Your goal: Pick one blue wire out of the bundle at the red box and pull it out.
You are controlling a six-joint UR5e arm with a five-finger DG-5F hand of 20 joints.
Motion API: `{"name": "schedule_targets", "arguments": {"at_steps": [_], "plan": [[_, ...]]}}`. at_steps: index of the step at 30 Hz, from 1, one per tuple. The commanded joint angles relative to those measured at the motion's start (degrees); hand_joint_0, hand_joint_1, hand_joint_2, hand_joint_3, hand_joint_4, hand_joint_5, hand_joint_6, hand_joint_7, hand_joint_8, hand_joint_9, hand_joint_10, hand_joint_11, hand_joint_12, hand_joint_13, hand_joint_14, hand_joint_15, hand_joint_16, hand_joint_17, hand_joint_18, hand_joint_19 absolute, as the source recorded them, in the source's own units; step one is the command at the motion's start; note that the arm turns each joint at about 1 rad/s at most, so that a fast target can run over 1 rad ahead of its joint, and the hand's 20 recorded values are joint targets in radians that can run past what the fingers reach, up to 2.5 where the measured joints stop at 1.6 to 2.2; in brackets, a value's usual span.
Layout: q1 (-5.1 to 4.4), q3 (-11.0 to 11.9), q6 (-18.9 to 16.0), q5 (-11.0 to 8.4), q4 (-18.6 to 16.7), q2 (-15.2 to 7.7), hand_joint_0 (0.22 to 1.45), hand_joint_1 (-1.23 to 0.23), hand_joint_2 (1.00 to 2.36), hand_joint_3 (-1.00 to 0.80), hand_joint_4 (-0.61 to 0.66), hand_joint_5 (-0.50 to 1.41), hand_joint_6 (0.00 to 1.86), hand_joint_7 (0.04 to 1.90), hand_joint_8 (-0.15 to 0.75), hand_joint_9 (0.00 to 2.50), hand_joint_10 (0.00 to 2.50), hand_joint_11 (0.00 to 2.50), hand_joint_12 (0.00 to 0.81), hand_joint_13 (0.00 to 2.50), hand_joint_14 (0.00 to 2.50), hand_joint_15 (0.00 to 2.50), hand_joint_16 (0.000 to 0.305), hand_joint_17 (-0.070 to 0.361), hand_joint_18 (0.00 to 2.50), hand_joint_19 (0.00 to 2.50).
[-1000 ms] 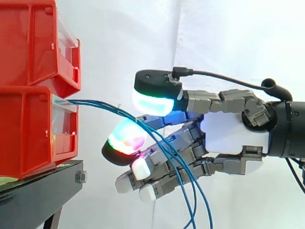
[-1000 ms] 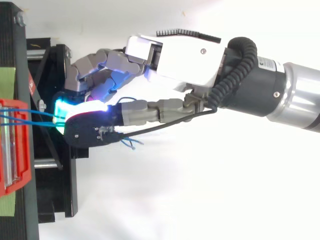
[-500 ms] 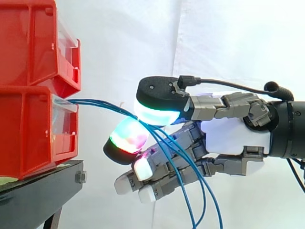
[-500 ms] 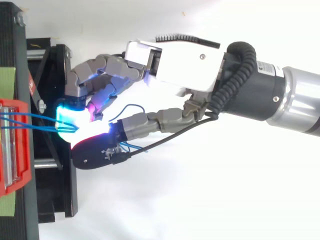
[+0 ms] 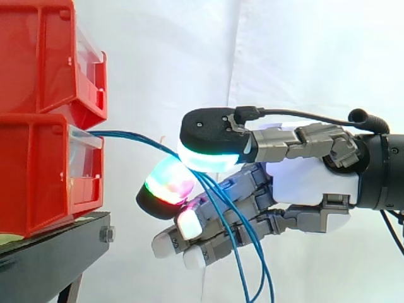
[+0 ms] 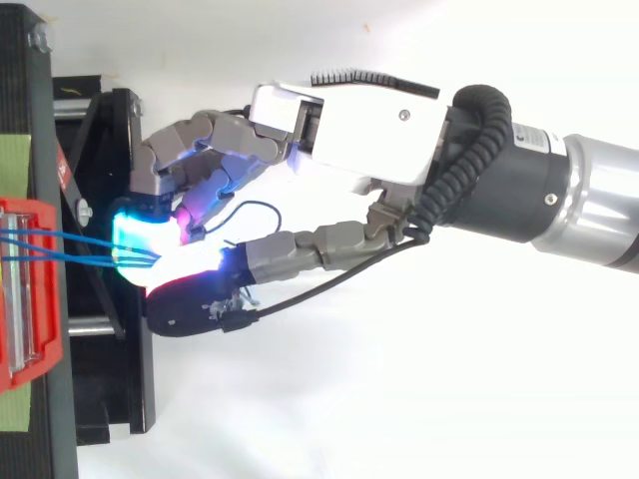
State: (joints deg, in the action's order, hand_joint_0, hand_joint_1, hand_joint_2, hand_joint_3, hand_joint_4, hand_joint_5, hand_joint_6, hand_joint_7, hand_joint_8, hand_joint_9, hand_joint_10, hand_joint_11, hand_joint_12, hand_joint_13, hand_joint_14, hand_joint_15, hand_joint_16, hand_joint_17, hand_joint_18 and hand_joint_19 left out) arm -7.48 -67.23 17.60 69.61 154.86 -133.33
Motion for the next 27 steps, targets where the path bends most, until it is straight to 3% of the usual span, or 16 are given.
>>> {"name": "schedule_targets", "arguments": {"at_steps": [1,5,10,17,22,24,27], "plan": [[-0.08,0.0,0.1,0.00,0.0,0.0,0.66,-0.84,1.02,-0.20,0.22,-0.21,0.86,0.92,0.324,0.76,0.02,0.59,0.439,0.58,0.01,0.26,0.062,0.139,0.58,0.28],[-0.08,0.0,0.2,0.00,0.0,0.0,0.58,-0.75,1.01,-0.31,0.24,-0.19,0.85,1.00,0.330,0.78,0.02,0.56,0.441,0.57,0.01,0.27,0.063,0.141,0.56,0.32],[-0.08,0.0,0.2,0.00,-0.1,0.0,0.56,-0.65,1.02,-0.19,0.20,-0.17,0.85,1.12,0.342,0.83,0.01,0.56,0.443,0.57,0.01,0.27,0.063,0.141,0.55,0.34],[-0.08,0.0,0.2,0.00,-0.4,0.0,0.62,-0.81,1.02,-0.10,0.16,-0.20,0.90,1.00,0.338,0.77,0.02,0.60,0.445,0.58,0.01,0.27,0.062,0.140,0.57,0.30],[-0.08,0.0,0.2,0.00,-0.4,0.0,0.67,-0.88,1.02,-0.26,0.20,-0.21,0.90,0.93,0.326,0.74,0.02,0.59,0.443,0.57,0.01,0.25,0.062,0.139,0.58,0.26],[-0.08,0.0,0.2,0.00,-0.4,0.0,0.67,-0.91,1.00,-0.49,0.21,-0.21,0.90,0.96,0.323,0.74,0.02,0.60,0.440,0.58,0.01,0.24,0.062,0.139,0.59,0.25],[-0.08,0.0,0.2,0.00,-0.4,0.0,0.64,-0.87,1.00,-0.50,0.21,-0.20,0.90,0.96,0.323,0.76,0.02,0.61,0.439,0.59,0.01,0.25,0.062,0.138,0.61,0.26]]}}
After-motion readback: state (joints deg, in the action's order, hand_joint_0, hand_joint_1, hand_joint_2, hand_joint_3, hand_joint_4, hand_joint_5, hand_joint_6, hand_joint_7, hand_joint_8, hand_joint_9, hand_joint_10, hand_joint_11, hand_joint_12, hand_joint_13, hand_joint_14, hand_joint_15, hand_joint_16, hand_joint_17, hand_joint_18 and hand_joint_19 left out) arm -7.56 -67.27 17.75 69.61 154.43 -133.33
